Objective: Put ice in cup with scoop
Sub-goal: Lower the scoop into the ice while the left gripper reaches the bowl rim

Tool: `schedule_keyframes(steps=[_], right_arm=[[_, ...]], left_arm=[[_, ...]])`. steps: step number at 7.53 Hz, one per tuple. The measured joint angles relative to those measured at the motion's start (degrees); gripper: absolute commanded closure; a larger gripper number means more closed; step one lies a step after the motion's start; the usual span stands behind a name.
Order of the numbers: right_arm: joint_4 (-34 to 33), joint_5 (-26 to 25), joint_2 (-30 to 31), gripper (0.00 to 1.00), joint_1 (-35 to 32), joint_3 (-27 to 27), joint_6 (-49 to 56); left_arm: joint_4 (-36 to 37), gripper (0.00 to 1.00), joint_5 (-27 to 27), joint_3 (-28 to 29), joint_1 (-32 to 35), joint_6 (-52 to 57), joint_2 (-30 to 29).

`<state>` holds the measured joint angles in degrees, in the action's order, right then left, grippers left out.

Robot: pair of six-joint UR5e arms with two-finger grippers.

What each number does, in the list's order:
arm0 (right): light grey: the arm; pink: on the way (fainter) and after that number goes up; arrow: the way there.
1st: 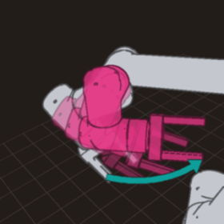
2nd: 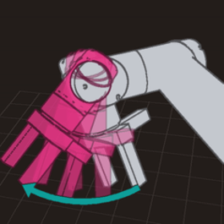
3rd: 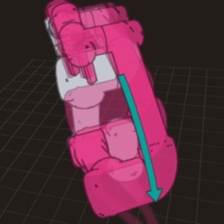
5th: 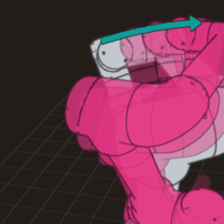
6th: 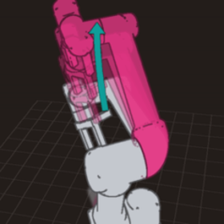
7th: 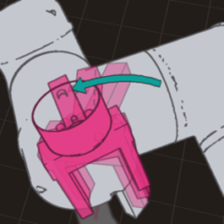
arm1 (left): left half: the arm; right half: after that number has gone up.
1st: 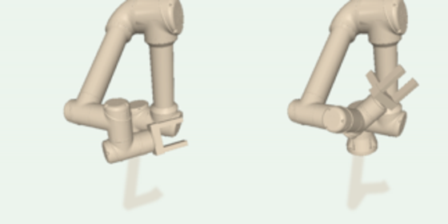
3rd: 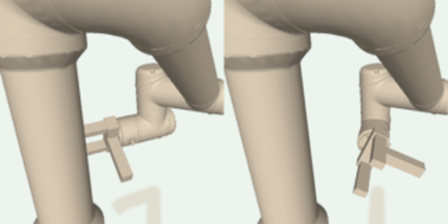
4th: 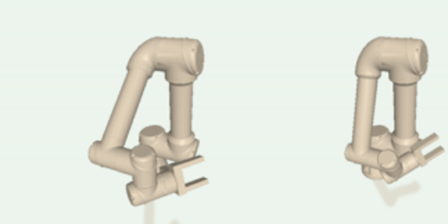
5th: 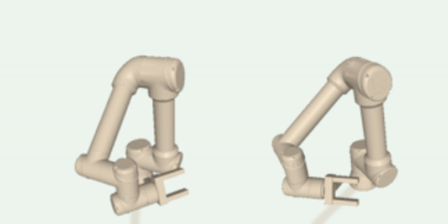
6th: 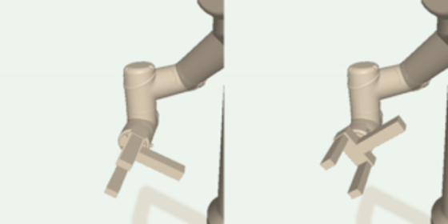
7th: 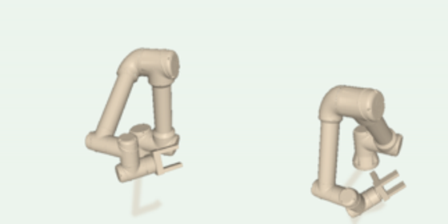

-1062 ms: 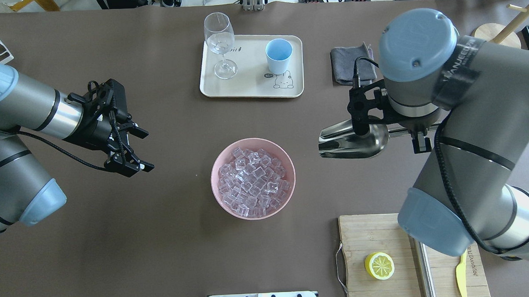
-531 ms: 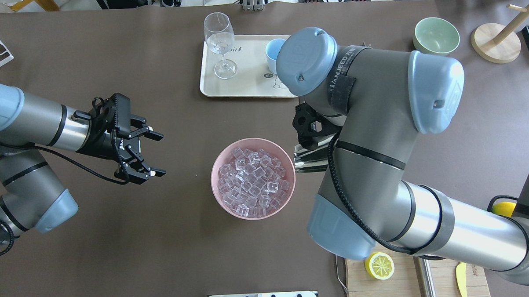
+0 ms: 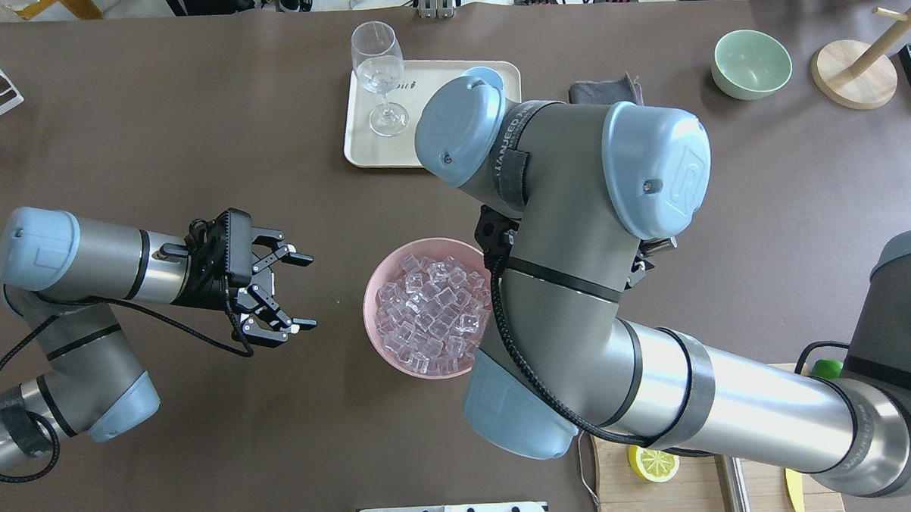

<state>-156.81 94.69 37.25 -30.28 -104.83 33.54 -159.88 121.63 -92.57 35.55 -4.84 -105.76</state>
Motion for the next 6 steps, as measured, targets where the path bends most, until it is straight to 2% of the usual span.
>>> schedule_keyframes(steps=[2, 4, 6], right_arm=[[-0.18, -0.29, -2.26, 1.00, 1.09, 3.10, -1.21], [-0.10, -1.05, -3.54, 1.00, 2.38, 5.67, -2.48], [-0.08, -1.84, -3.96, 1.00, 3.12, 6.98, -3.29]], left_arm=[[-5.26, 0.02, -0.53, 4.21, -0.48, 1.69, -0.48], [-6.22, 0.02, -0.53, 7.50, -0.62, 8.47, -2.12], [-6.35, 0.02, -0.55, 10.98, -0.86, 10.22, -5.08]])
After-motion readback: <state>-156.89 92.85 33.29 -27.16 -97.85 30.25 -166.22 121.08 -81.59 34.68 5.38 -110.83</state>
